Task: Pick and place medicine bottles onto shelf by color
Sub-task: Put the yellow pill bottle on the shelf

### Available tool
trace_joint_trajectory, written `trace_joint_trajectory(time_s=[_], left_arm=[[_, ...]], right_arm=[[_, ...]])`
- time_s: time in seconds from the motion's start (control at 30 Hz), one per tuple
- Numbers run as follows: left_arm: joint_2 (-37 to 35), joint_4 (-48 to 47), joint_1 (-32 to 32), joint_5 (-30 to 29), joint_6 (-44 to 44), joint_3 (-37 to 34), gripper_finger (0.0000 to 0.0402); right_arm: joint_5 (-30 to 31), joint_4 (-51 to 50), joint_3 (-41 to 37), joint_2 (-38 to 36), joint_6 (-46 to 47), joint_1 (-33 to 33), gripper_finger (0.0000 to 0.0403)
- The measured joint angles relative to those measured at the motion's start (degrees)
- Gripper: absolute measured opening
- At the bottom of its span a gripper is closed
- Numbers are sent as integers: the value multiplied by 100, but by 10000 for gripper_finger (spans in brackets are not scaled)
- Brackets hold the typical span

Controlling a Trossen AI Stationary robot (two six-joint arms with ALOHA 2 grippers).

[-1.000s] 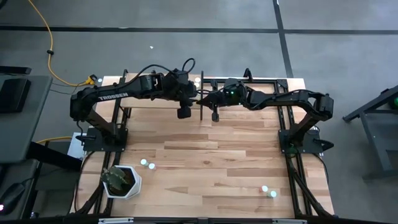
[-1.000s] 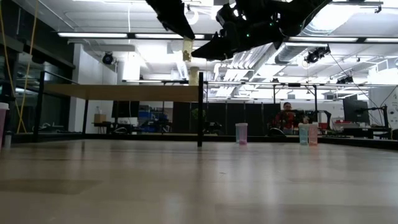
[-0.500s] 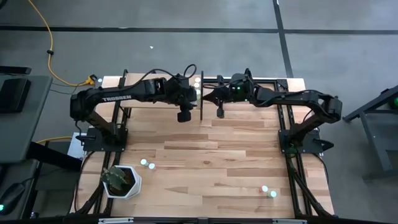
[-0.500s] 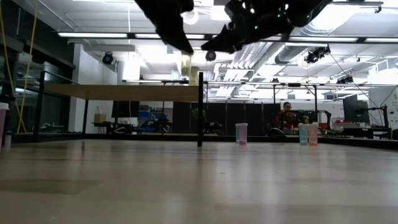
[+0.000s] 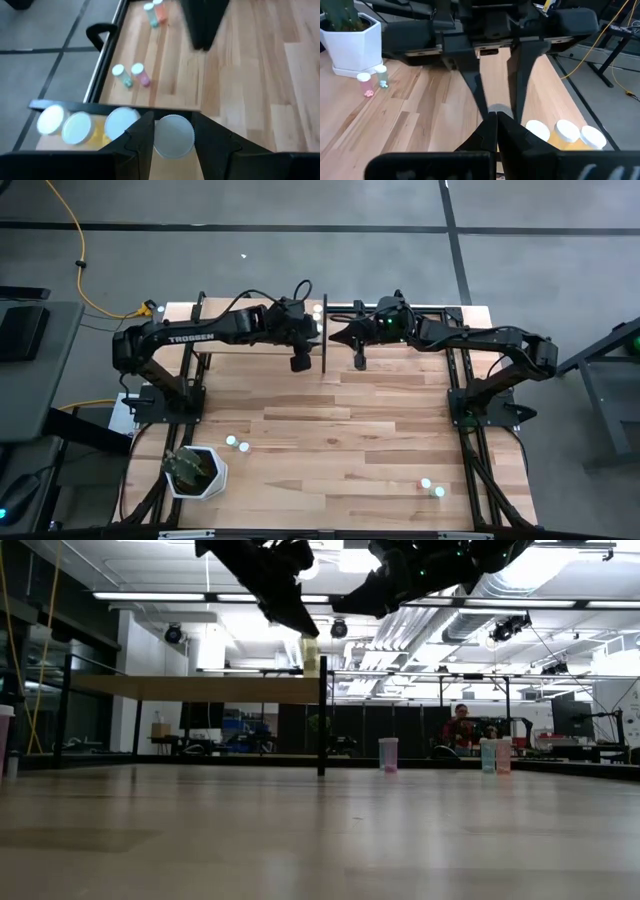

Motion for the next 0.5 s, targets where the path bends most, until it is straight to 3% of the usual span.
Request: trace_joint_trajectory(time_s=[0.5], left_arm=[[89,4,203,33,62,2,113]], right_arm=[[-10,-11,0,2,4,0,0]])
